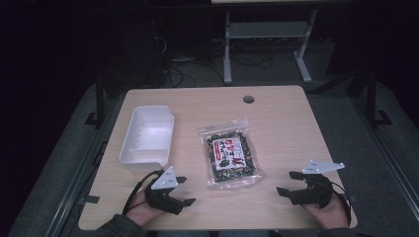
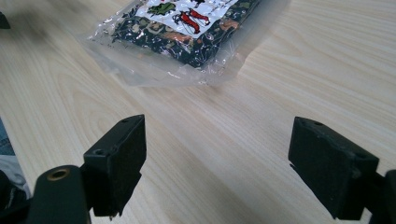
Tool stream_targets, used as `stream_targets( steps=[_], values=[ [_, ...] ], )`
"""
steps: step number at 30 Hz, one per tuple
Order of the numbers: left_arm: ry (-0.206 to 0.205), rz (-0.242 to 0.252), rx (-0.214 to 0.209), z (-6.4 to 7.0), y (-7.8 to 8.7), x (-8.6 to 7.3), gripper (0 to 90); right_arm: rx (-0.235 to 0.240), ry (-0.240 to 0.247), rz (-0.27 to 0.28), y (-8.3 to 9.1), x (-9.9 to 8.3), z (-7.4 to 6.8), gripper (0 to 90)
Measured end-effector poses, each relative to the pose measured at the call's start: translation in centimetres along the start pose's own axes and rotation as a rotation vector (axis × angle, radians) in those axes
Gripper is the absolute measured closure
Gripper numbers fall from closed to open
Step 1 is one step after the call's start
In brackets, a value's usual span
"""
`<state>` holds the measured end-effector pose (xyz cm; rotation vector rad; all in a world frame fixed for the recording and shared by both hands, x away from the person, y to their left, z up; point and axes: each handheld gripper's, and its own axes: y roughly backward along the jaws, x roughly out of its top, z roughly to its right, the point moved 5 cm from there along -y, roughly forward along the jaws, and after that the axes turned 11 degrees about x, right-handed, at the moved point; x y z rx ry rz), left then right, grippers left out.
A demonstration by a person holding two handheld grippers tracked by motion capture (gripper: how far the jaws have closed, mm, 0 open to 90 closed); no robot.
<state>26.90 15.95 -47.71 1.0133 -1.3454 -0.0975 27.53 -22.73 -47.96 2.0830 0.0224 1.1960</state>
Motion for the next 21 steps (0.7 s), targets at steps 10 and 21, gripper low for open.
stream_targets(
  steps=[10, 21],
  values=[
    [-0.003, 0.003, -0.004, 0.2, -0.1, 0.2, 22.9, 0.000, 0.001, -0.001, -0.2, 0.3, 0.2, 18.1],
    [0.005, 0.006, -0.005, 0.3, -0.2, 0.3, 21.9, 0.014, 0.005, 0.016, -0.7, 4.0, 1.9, 20.3]
  ],
)
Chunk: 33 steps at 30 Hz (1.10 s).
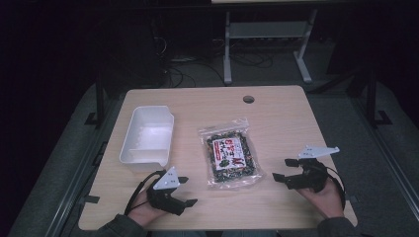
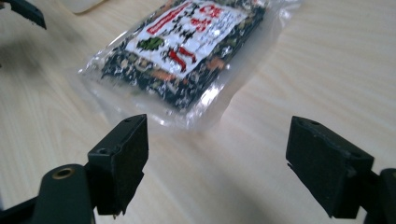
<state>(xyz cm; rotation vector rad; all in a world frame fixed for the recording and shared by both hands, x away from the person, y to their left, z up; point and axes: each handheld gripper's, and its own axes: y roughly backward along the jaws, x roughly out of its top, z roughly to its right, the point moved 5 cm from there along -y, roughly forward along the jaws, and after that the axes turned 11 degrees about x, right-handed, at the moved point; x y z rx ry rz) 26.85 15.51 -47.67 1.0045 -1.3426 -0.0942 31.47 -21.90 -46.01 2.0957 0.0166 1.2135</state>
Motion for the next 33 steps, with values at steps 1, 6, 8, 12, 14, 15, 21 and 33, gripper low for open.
stream_targets(
  steps=[1, 6, 8, 12, 14, 15, 21, 33],
  values=[
    [0.002, 0.002, 0.003, 0.0, 0.0, 0.0, 21.8, 0.002, -0.002, -0.002, -0.1, 0.5, 0.2, 20.3],
    [0.008, 0.006, 0.003, -0.2, 0.0, 0.0, 20.9, -0.027, 0.046, -0.022, -0.7, 3.0, 1.2, 22.3],
    [0.008, 0.008, 0.001, -0.1, 0.1, 0.0, 20.8, -0.033, 0.061, -0.036, -1.0, 3.9, 1.5, 22.4],
    [0.008, 0.008, -0.003, -0.1, 0.0, 0.1, 20.8, -0.037, 0.093, -0.081, -1.9, 5.5, 2.1, 22.9],
    [0.006, 0.007, -0.004, -0.1, 0.0, 0.1, 20.9, -0.023, 0.097, -0.103, -2.6, 6.3, 2.5, 22.9],
    [0.006, 0.007, -0.003, -0.1, 0.0, 0.1, 20.8, -0.011, 0.088, -0.109, -3.0, 6.6, 2.7, 22.8],
    [0.011, 0.010, -0.007, -0.1, 0.1, 0.2, 21.0, 0.058, 0.032, -0.138, -4.9, 8.4, 3.9, 21.7],
    [0.054, 0.025, -0.017, -0.6, -0.4, 1.2, 28.4, 0.074, -0.035, -0.126, -6.6, 11.8, 6.9, 20.7]
  ],
)
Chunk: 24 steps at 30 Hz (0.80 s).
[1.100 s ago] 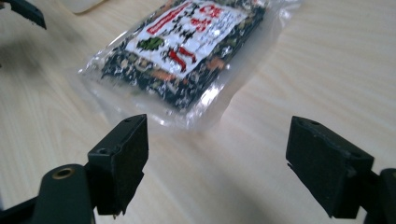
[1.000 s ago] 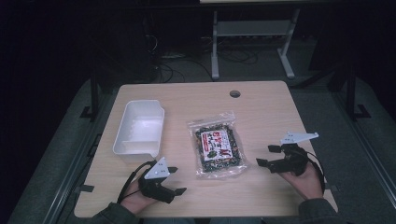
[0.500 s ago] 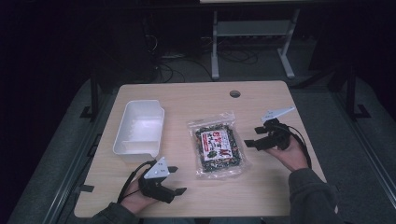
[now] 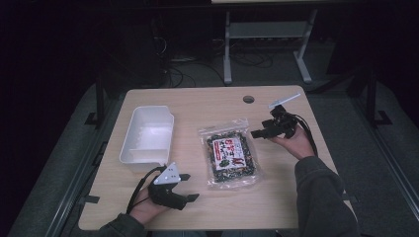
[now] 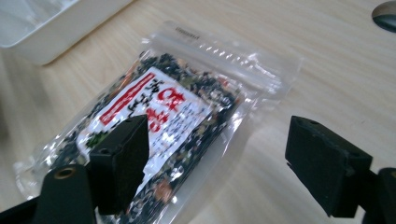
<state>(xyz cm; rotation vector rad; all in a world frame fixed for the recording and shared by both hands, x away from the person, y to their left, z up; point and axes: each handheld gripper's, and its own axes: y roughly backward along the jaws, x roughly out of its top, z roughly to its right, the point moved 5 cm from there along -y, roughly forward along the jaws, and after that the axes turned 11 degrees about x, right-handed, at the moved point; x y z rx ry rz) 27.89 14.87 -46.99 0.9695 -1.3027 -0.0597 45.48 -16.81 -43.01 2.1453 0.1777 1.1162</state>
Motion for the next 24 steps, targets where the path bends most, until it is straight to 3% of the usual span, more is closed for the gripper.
stream_targets(
  steps=[8, 15, 17, 20, 21, 24],
  values=[
    [0.014, 0.024, -0.009, 0.1, -0.8, 1.1, 36.8, 0.004, 0.011, -0.043, -1.9, 2.2, 1.2, 21.0],
    [0.001, 0.016, 0.017, 0.2, -1.9, 2.1, 51.0, -0.019, -0.021, -0.111, -3.8, 3.1, 2.9, 21.4],
    [0.007, 0.007, 0.016, 0.2, -2.4, 2.3, 55.8, -0.031, -0.009, -0.112, -4.1, 3.6, 3.2, 22.8],
    [-0.002, 0.003, 0.038, 0.2, -3.1, 2.6, 63.3, -0.043, -0.032, -0.137, -4.6, 4.1, 3.7, 22.8],
    [0.008, -0.004, 0.044, 0.2, -3.8, 2.9, 66.4, -0.068, -0.031, -0.136, -5.1, 4.5, 4.1, 26.1],
    [-0.003, -0.022, 0.034, 0.3, -4.4, 3.0, 70.5, -0.067, -0.069, -0.158, -5.6, 4.7, 4.6, 24.2]
  ],
)
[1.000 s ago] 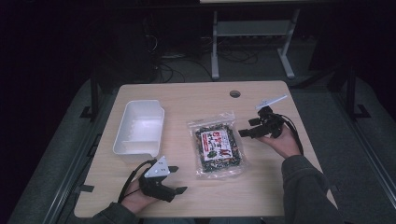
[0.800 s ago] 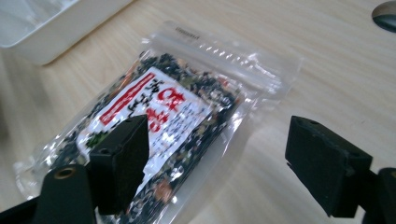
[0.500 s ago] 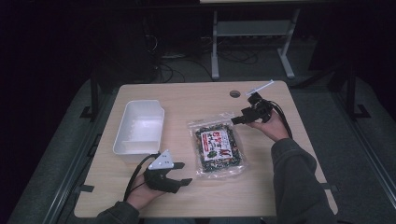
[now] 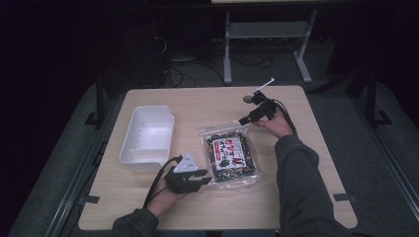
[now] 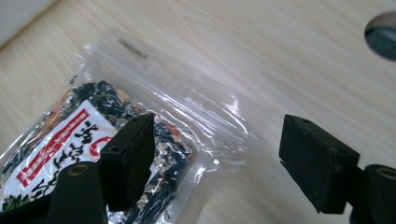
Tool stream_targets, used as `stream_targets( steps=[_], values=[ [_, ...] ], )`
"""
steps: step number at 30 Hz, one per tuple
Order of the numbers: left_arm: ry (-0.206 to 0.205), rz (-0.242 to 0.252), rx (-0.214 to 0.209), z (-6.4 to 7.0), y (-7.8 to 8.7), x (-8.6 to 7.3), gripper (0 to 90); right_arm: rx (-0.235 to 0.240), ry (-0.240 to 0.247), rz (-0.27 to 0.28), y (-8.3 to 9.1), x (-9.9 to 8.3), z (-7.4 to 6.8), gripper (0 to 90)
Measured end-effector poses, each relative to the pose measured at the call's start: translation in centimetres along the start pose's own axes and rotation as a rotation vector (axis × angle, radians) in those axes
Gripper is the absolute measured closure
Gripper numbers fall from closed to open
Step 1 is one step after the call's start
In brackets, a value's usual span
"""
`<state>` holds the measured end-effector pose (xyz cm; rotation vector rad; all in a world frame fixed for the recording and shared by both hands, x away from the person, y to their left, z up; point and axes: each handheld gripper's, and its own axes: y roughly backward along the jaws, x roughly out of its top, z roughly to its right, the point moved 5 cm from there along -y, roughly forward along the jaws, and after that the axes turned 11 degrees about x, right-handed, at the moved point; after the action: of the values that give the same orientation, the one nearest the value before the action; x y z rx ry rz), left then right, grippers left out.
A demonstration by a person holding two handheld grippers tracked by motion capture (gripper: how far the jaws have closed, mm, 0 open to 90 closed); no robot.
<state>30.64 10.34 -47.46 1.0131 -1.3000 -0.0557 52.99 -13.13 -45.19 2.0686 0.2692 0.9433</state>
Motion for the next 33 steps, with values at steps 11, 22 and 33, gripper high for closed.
stream_targets(
  steps=[11, 22, 33],
  values=[
    [-0.029, -0.079, -0.021, 0.4, -1.4, -0.6, 70.7, -0.015, -0.091, -0.009, -2.2, -0.3, 2.2, 30.1],
    [-0.031, -0.111, -0.003, 0.2, -1.8, -1.0, 68.0, 0.095, -0.134, 0.042, -3.4, -1.0, 2.7, 52.2],
    [-0.016, -0.112, -0.006, 0.0, -1.8, -1.0, 66.5, 0.137, -0.096, 0.077, -1.7, -1.8, 2.6, 88.1]
  ],
)
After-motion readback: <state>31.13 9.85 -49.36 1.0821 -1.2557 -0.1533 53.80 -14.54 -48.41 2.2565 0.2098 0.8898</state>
